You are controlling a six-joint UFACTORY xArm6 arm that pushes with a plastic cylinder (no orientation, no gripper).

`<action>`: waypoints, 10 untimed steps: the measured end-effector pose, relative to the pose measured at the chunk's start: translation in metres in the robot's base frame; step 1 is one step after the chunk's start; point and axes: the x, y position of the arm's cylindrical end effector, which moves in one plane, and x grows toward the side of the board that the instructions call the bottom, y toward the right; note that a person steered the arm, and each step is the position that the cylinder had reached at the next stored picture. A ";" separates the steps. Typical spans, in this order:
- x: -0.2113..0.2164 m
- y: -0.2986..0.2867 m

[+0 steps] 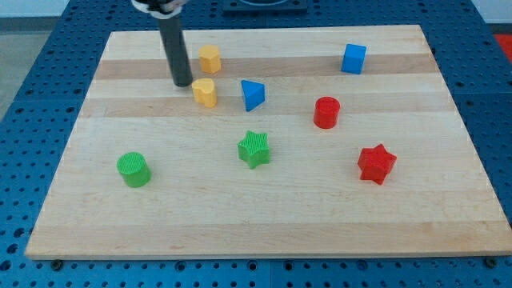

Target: Push the yellow hexagon towards the yellow heart

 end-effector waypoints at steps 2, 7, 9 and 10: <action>-0.064 -0.018; -0.079 0.046; -0.056 0.046; -0.051 0.046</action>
